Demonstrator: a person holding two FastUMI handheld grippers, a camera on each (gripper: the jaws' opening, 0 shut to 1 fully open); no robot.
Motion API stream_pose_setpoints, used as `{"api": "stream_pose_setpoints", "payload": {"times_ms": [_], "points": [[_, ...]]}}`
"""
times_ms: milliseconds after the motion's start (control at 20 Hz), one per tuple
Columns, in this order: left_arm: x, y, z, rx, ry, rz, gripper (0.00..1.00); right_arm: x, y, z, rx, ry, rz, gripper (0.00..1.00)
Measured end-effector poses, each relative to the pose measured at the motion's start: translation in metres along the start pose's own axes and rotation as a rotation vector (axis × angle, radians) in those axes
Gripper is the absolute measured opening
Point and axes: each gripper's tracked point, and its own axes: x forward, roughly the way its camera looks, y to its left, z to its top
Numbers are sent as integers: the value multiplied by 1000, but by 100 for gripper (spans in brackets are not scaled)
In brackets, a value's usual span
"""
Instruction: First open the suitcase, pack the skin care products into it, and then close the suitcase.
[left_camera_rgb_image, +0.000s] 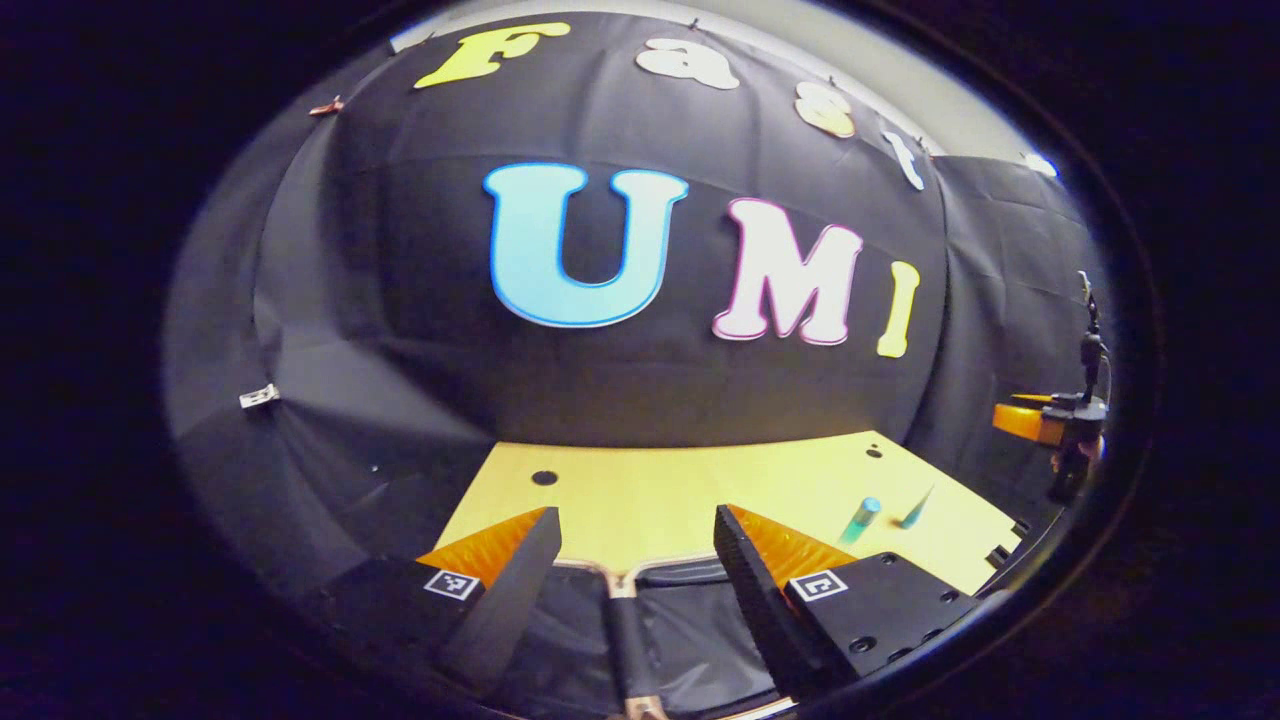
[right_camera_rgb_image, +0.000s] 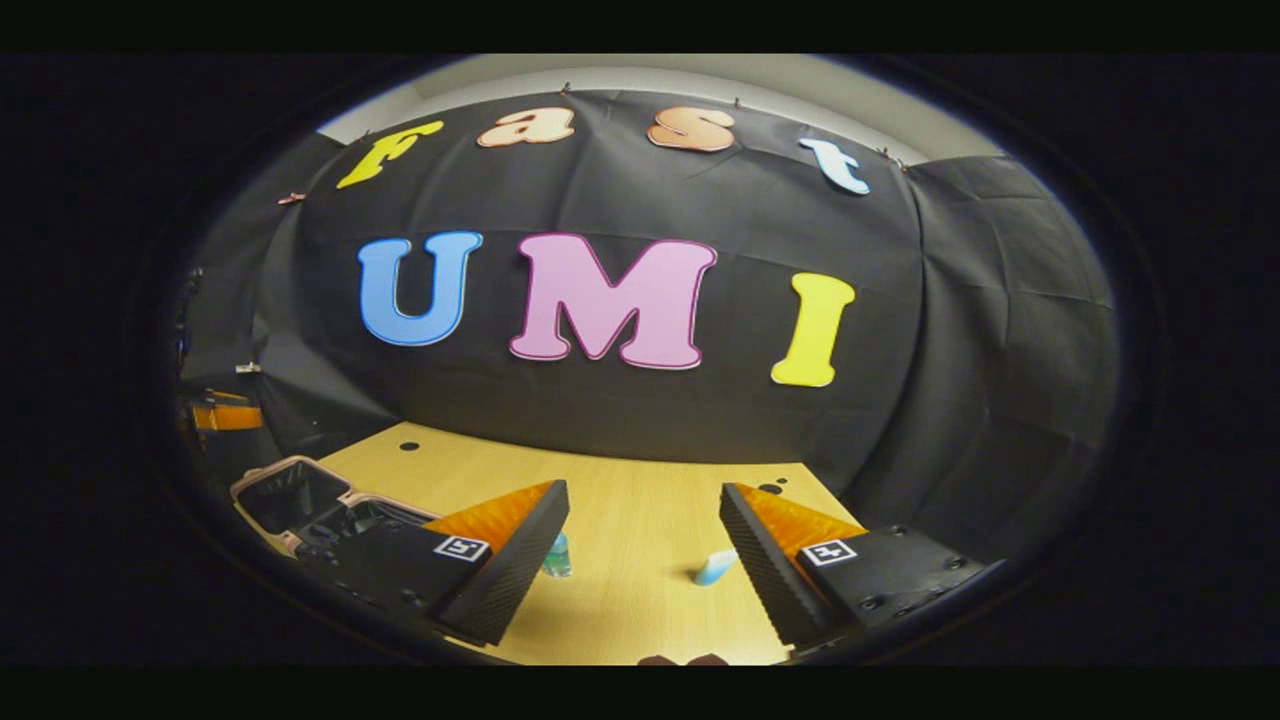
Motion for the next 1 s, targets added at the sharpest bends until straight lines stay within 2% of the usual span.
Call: {"api": "stream_pose_setpoints", "payload": {"times_ms": [100,150,200,250,350,500,700,800,1000], "points": [[7,-56,8,37,-28,-74,96,6,-10,-8,8,9,6,93],[10,-81,9,58,-30,-93,96,10,-15,-14,17,21,9,96],[18,-105,4,61,-30,-108,96,13,-21,-19,24,26,9,93],[26,-131,-3,50,-15,-130,96,16,-26,-23,32,29,12,97],[33,-163,-18,46,36,-144,96,25,-34,-37,43,52,23,97],[48,-198,-41,80,65,-134,96,39,-43,-57,41,84,48,97],[95,-239,-80,47,80,-110,96,61,-53,-81,23,123,88,97],[120,-250,-106,51,110,-74,96,71,-60,-91,-4,127,118,97],[162,-258,-161,29,200,-51,96,87,-74,-115,-13,172,158,97]]}}
